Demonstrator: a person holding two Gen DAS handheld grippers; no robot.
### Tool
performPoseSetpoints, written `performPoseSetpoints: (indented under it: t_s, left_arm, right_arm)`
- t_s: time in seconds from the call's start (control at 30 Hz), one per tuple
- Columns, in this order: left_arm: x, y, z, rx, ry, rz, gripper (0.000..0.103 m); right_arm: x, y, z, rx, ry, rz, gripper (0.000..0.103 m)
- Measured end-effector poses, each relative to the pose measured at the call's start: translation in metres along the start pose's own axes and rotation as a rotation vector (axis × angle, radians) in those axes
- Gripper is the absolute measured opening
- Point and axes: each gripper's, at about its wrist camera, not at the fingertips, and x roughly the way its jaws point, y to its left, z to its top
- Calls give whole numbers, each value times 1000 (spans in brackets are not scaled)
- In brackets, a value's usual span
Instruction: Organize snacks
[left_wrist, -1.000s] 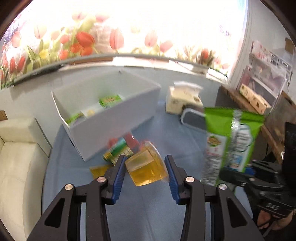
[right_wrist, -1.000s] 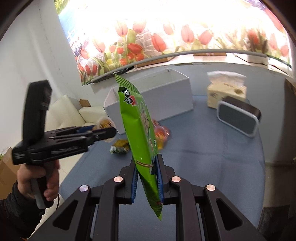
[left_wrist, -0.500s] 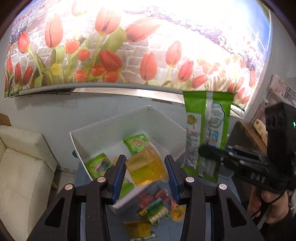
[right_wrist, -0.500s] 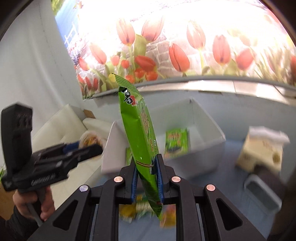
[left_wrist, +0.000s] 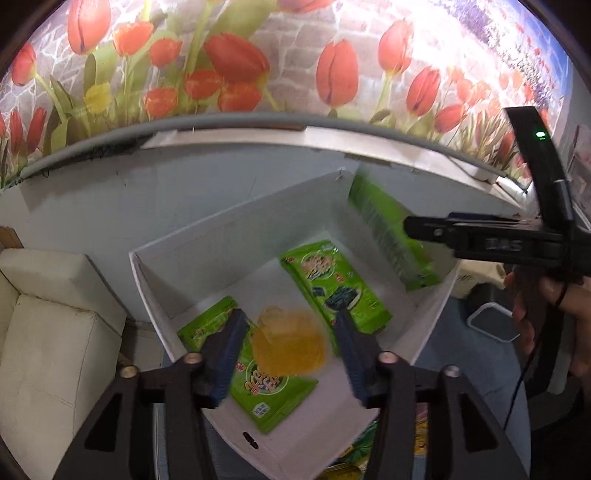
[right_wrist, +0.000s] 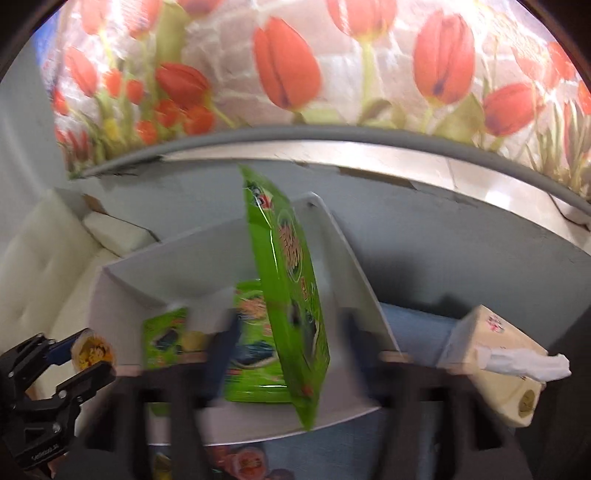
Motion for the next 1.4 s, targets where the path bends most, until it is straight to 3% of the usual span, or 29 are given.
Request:
performPoseSetpoints:
  t_s: [0.03,0.1,0.23,0.5,0.77,0.97,1.07,1.23,1.4]
  left_arm:
    - [2,1,-2,-2,-9,1,78]
    - [2,4,-3,-10,-29,19,92]
    - [-2,4,-2,-14,-44,25,100]
    - [-25,-8,-6,10,-69,27,101]
    - [-60,-24,-19,29,-87,57,103]
    - [-103,-31,-37,19,-130,37,103]
    - [-128,-36,-52,19,-160,37,103]
    - [-166,-45,-96,41,-186,11,103]
    - [-194,-52,-142,37,-197,25,103]
  right_arm:
    - [-1,-1,-2,-4,-11,13,94]
    - [-1,-3,-8,-17,-36,-3,95]
    - [-12,-5,-20,-24,-76,-1,100]
    - [-46,9,-42,-58,-187,15,103]
    - [-83,18,-73,-49,-236,21,103]
    - [-112,27,-119,-36,-307,30,103]
    - [-117,33,-151,-40,-272,-16,103]
    - [-116,33,-204,-34,-245,-14,103]
    - [-100,27,-241,2,-160,-11,103]
